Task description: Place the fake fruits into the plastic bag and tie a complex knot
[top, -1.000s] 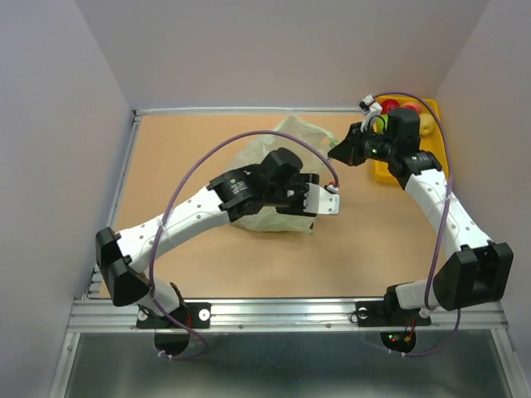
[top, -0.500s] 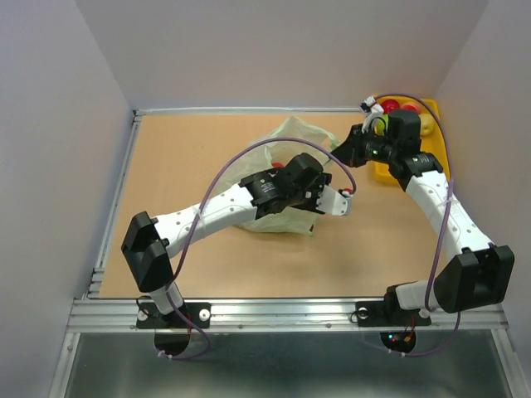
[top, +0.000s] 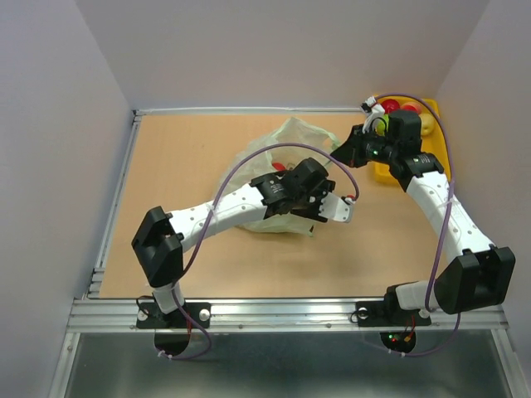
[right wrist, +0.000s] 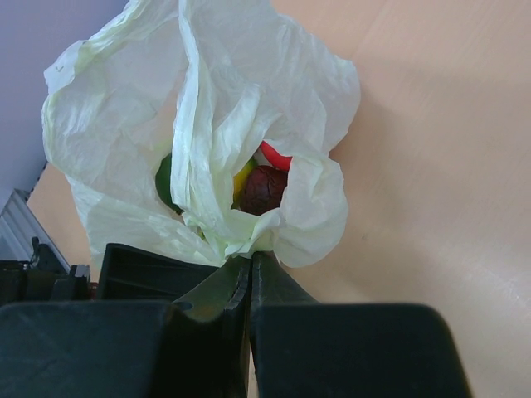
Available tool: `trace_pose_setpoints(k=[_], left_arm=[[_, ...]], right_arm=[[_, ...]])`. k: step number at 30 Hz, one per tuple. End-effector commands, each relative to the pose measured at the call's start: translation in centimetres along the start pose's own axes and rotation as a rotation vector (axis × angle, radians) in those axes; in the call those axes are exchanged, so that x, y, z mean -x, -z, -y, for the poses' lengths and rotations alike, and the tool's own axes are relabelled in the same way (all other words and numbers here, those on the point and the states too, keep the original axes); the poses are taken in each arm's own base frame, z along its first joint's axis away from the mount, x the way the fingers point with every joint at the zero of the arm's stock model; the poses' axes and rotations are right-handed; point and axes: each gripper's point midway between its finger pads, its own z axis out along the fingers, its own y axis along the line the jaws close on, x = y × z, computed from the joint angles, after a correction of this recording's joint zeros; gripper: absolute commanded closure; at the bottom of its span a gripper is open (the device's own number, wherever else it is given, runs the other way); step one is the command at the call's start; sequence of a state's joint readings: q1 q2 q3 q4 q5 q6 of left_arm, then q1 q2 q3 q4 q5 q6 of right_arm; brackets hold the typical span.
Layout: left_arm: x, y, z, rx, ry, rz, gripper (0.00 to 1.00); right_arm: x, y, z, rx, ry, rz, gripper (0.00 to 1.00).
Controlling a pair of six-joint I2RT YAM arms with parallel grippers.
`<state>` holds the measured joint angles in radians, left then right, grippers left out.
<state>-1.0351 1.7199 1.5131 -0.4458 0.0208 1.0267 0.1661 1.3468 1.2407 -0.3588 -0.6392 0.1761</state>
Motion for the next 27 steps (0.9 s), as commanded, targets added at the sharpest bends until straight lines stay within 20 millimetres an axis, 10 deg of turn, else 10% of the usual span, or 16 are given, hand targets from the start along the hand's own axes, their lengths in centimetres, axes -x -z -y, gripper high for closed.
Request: trace_pose_setpoints(k=[1, 7, 13, 19, 23, 27], left_arm=[[-0.2, -0.5, -0.6, 0.007, 0.017, 0.010, 0.35], [-2.2, -1.7, -2.7, 0.052, 0.052, -0.025, 0.42], [0.2, 0.8, -5.4, 0.088, 0.141, 0.095, 0.90], [4.7, 12.7, -11.8, 0.260, 0.390, 0.449, 1.00], [3.0, 22.2, -16.4, 0.446, 0.561, 0.695, 1.00], [2.2, 29.6, -16.9, 0.569, 0.643, 0.840, 1.00]], right_arm=[[0.1, 0.5, -0.5, -0.003, 0.035, 0.020, 1.00], [-0.4, 0.6, 0.2, -0.027, 0.033, 0.013, 1.00], [0.7, 1.9, 1.2, -0.074, 0.038, 0.048, 1.00], [4.3, 5.2, 2.1, -0.128, 0.059, 0.130, 1.00], [7.7, 8.3, 2.3, -0.165, 0.076, 0.190, 1.00], [10.9, 11.5, 1.7, -0.196, 0.109, 0.243, 1.00]])
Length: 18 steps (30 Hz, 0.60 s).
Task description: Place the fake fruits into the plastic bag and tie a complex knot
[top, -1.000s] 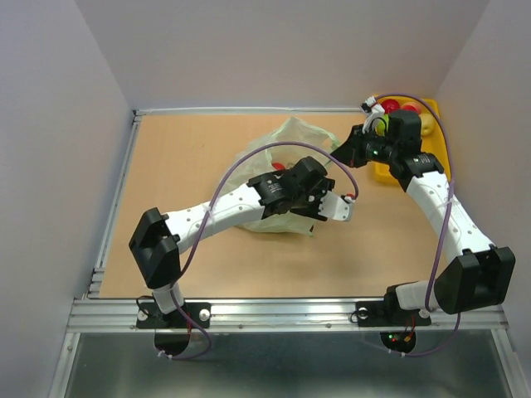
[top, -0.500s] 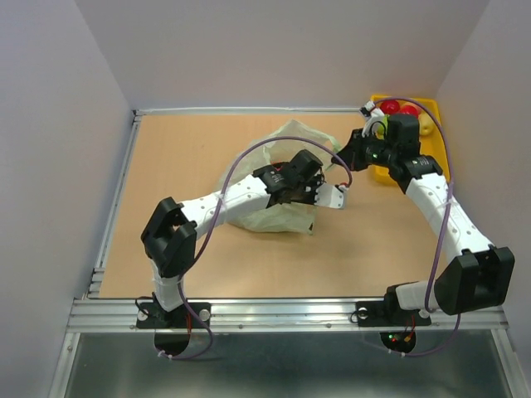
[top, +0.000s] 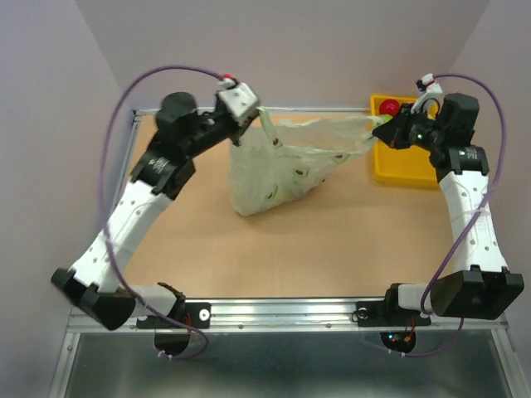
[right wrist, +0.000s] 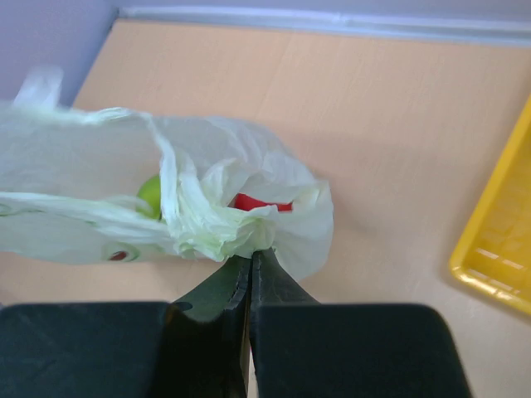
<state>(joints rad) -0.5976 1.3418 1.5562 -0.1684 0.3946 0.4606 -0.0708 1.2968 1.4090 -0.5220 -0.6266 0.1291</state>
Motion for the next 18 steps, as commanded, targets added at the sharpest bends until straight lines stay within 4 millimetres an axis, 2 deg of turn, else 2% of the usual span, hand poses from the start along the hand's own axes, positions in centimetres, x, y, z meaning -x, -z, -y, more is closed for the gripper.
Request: trace_pose_setpoints(k=[1, 2, 5, 6, 7, 8, 9, 11, 12, 13, 15, 17, 18], left_arm=[[9.4, 6.8, -1.3, 0.039, 0.118, 0.333, 1.00], [9.5, 7.7, -2.0, 0.062, 0.120, 0.341, 1.00], [8.9, 10.1, -3.4, 0.135, 0.115, 0.348, 1.00], [7.2, 10.1, -3.6, 0.147, 0.125, 0.322, 1.00], [6.8, 10.7, -3.7, 0.160, 0.123, 0.320, 1.00], [5.4, 10.9, -4.6, 0.186, 0.144, 0.299, 1.00], [3.4, 10.6, -4.7, 0.185, 0.169, 0.268, 1.00], [1.0, 10.1, -4.2, 0.131, 0.208, 0.232, 1.00], [-1.2, 10.0, -4.4, 0.125, 0.240, 0.198, 1.00], [-1.9, 9.8, -3.8, 0.079, 0.251, 0.191, 1.00], [-4.1, 9.2, -3.7, 0.062, 0.293, 0.157, 0.96], [-5.1, 8.6, -3.2, 0.013, 0.331, 0.138, 0.89], [-4.8, 8.5, -3.1, -0.007, 0.335, 0.139, 0.86]], right_arm=[[5.8, 4.2, -1.9, 0.003, 0.105, 0.120, 1.00], [6.8, 5.0, -2.4, 0.002, 0.123, 0.139, 0.99], [6.5, 5.5, -2.0, -0.032, 0.099, 0.108, 1.00], [5.9, 5.5, -1.9, -0.039, 0.074, 0.081, 1.00], [5.2, 5.3, -1.6, -0.040, 0.055, 0.058, 0.99], [4.5, 5.2, -1.5, -0.041, 0.030, 0.036, 1.00], [3.6, 4.9, -1.2, -0.039, 0.009, 0.012, 1.00], [2.8, 4.9, -1.5, -0.022, -0.012, 0.000, 1.00], [2.5, 4.9, -1.8, -0.007, -0.025, -0.007, 1.00], [1.7, 4.8, -1.9, 0.005, -0.045, -0.023, 0.99], [0.8, 5.0, -2.7, 0.043, -0.062, -0.037, 1.00], [-0.6, 4.7, -2.7, 0.064, -0.095, -0.067, 1.00], [-1.0, 4.7, -2.9, 0.084, -0.105, -0.075, 1.00]])
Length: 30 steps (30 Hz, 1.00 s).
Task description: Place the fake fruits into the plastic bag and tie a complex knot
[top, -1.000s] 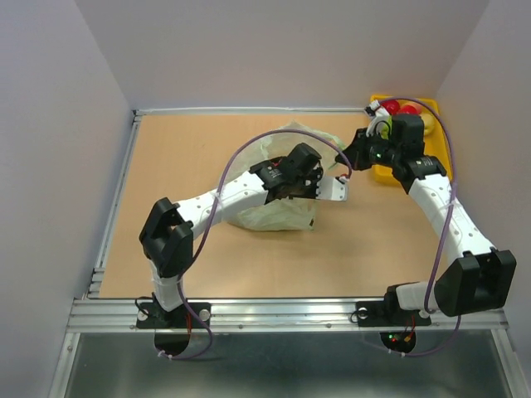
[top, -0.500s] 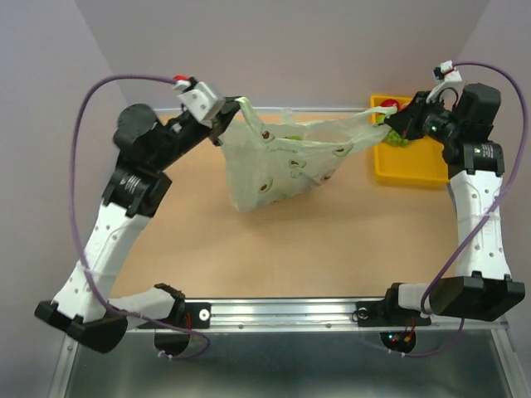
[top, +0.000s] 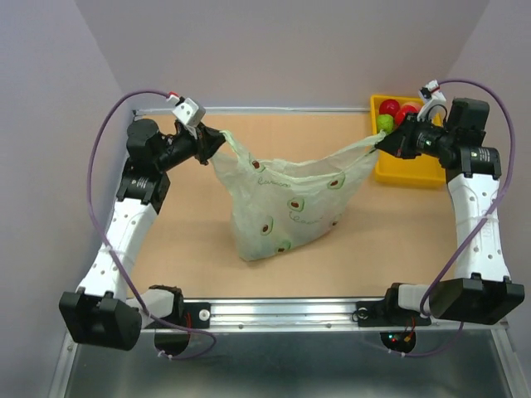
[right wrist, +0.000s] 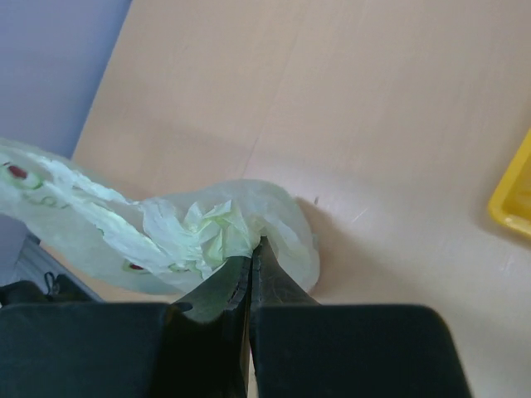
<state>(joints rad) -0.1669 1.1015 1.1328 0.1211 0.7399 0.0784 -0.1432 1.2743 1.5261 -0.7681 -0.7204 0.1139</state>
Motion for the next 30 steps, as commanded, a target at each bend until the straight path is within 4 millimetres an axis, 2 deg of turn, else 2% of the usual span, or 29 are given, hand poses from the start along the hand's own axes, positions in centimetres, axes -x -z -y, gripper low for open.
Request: trace_pose_setpoints(k=[1, 2, 6, 8, 9, 11, 12, 13, 15, 16, 17, 19, 20, 21, 22, 23, 24, 25, 27, 28, 30], left_arm=[[1.0, 0.0, 2.5, -0.179, 0.028, 0.019, 0.81], [1.8, 0.0, 2.9, -0.213, 0.017, 0.021, 0.77], [1.0, 0.5, 3.7, -0.257, 0.077, -0.077, 0.64], [1.8, 1.0, 3.4, -0.234, 0.027, -0.092, 0.54], [1.2, 1.2, 3.1, -0.210, 0.034, -0.117, 0.51], [1.4, 2.7, 2.8, -0.166, 0.030, -0.176, 0.44], [1.5, 2.8, 2.5, -0.155, 0.028, -0.175, 0.43], [1.5, 3.6, 2.5, -0.133, 0.022, -0.201, 0.37], [1.6, 4.9, 2.5, -0.119, 0.007, -0.228, 0.37], [1.8, 5.2, 2.6, -0.118, -0.005, -0.232, 0.22], [2.3, 5.5, 2.7, -0.108, -0.014, -0.227, 0.22], [4.7, 5.7, 2.8, -0.086, -0.022, -0.185, 0.21], [6.9, 5.4, 2.6, -0.084, -0.050, -0.142, 0.21], [6.4, 5.0, 2.4, -0.087, 0.002, -0.156, 0.19], [9.2, 4.6, 2.9, -0.102, -0.023, -0.108, 0.18], [8.9, 2.9, 1.9, -0.113, 0.032, -0.131, 0.18], [9.6, 1.9, 2.2, -0.137, 0.030, -0.130, 0.18], [11.2, -0.2, 2.9, -0.167, 0.016, -0.130, 0.18], [12.7, -2.0, 4.4, -0.210, -0.003, -0.112, 0.17], [12.9, -3.8, 5.6, -0.240, -0.019, -0.100, 0.15], [11.7, -5.6, 6.6, -0.276, -0.025, -0.131, 0.15]], right_arm=[[-1.7, 0.5, -1.5, 0.082, -0.042, -0.026, 1.00], [-1.8, 0.5, -2.0, 0.117, -0.044, -0.030, 1.00], [-1.5, 0.2, -2.7, 0.171, -0.057, -0.028, 1.00], [-0.8, 0.3, -3.1, 0.185, -0.050, -0.011, 1.00], [-0.7, 0.3, -3.1, 0.189, -0.048, -0.007, 1.00], [-0.2, 0.3, -3.3, 0.198, -0.045, 0.007, 1.00], [-0.1, 0.3, -3.4, 0.203, -0.045, 0.009, 1.00], [0.0, 0.2, -3.4, 0.204, -0.047, 0.012, 1.00], [0.5, 0.0, -3.3, 0.202, -0.048, 0.026, 1.00], [0.7, 0.1, -3.3, 0.200, -0.045, 0.034, 1.00], [0.8, 0.0, -3.3, 0.200, -0.045, 0.036, 1.00], [1.2, 0.0, -3.3, 0.194, -0.036, 0.050, 0.99], [1.4, 0.1, -3.3, 0.194, -0.027, 0.058, 1.00], [1.4, 0.1, -3.4, 0.193, -0.025, 0.061, 1.00], [1.5, 0.1, -3.4, 0.193, -0.024, 0.063, 1.00], [1.3, 0.1, -3.3, 0.193, -0.027, 0.063, 1.00], [1.3, 0.0, -3.3, 0.195, -0.026, 0.063, 1.00], [1.2, 0.1, -3.3, 0.195, -0.027, 0.063, 1.00], [1.0, 0.0, -3.1, 0.189, -0.028, 0.064, 1.00], [1.0, 0.1, -3.2, 0.189, -0.024, 0.066, 0.99], [1.2, 0.3, -3.3, 0.184, -0.011, 0.074, 1.00]])
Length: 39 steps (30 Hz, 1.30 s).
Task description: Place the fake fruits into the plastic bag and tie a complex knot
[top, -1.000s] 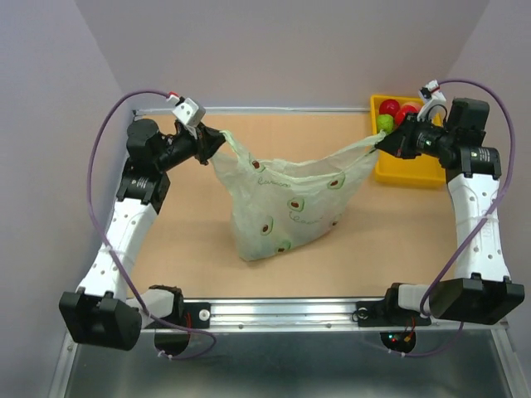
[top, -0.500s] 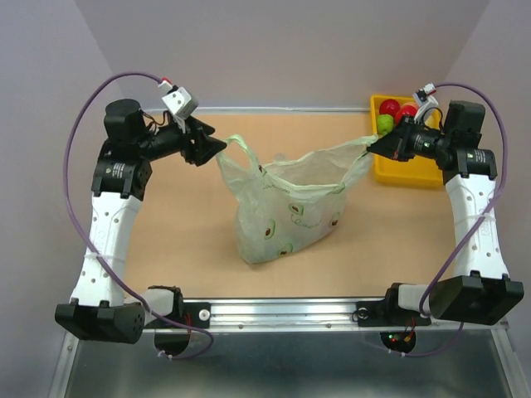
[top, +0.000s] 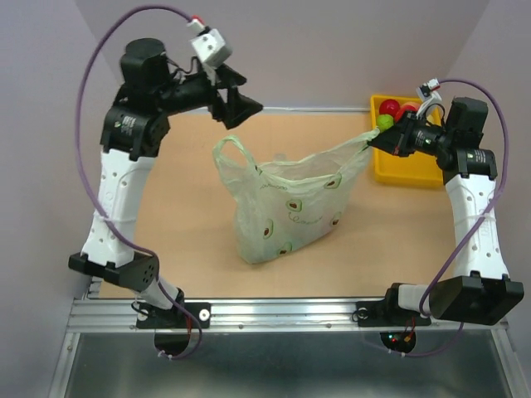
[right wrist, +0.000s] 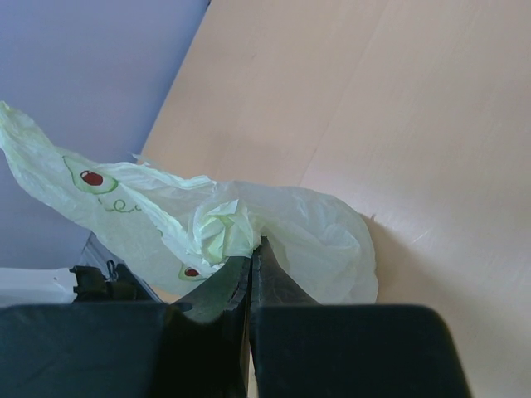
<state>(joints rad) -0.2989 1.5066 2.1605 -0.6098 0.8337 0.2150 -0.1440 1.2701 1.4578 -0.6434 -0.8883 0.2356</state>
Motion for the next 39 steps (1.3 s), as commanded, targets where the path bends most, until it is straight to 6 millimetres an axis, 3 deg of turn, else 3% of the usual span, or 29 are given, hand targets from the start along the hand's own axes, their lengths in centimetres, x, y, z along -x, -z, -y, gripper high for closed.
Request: trace_pose_setpoints(k=[1, 2, 5, 8, 12, 13, 19, 24, 28, 30, 33, 34, 35, 39], left_arm=[[-2.5, -4.5, 2.0, -0.072, 0.048, -0.084, 0.15], [-4.3, -6.0, 1.6, -0.070, 0.064, -0.126, 0.15], [-7.7, -8.8, 3.0, -0.134, 0.103, -0.204, 0.14], [-10.6, -10.5, 3.9, -0.165, 0.132, -0.279, 0.14], [-15.1, -11.4, 5.8, -0.238, 0.208, -0.394, 0.14], [-16.3, -11.3, 7.1, -0.281, 0.237, -0.428, 0.15], [-18.4, -10.4, 13.3, -0.471, 0.295, -0.474, 0.16], [-20.5, -11.0, 13.8, -0.431, 0.267, -0.507, 0.17], [-21.2, -11.9, 13.2, -0.361, 0.200, -0.518, 0.31], [-21.6, -12.3, 12.5, -0.311, 0.159, -0.526, 0.43], [-22.8, -12.6, 12.3, -0.282, 0.075, -0.544, 0.75], [-24.1, -12.8, 12.1, -0.258, 0.063, -0.564, 0.94], [-24.6, -12.7, 12.2, -0.266, 0.047, -0.566, 1.00], [-27.8, -12.4, 12.5, -0.282, 0.012, -0.601, 1.00]], right_arm=[[1.4, 0.9, -1.2, 0.011, 0.078, 0.065, 1.00], [1.5, 1.0, -1.3, 0.008, 0.086, 0.070, 0.99], [1.7, 1.0, -1.3, 0.003, 0.096, 0.076, 1.00], [1.9, 0.9, -1.2, 0.000, 0.103, 0.079, 1.00], [1.7, 0.8, -0.8, -0.006, 0.103, 0.076, 1.00], [1.7, 0.8, -0.8, -0.006, 0.105, 0.076, 1.00], [1.5, 0.4, -0.1, -0.015, 0.105, 0.071, 1.00], [1.8, 0.4, -0.3, -0.012, 0.112, 0.077, 1.00], [1.9, 0.5, -0.2, -0.020, 0.115, 0.083, 1.00], [2.0, 0.5, -0.2, -0.023, 0.112, 0.085, 1.00], [2.2, 0.5, -0.3, -0.020, 0.096, 0.086, 1.00], [2.2, 0.4, -0.3, -0.021, 0.093, 0.087, 1.00], [2.4, 0.4, -0.3, -0.022, 0.093, 0.090, 1.00], [2.2, 0.0, 0.5, -0.035, 0.066, 0.081, 0.99]])
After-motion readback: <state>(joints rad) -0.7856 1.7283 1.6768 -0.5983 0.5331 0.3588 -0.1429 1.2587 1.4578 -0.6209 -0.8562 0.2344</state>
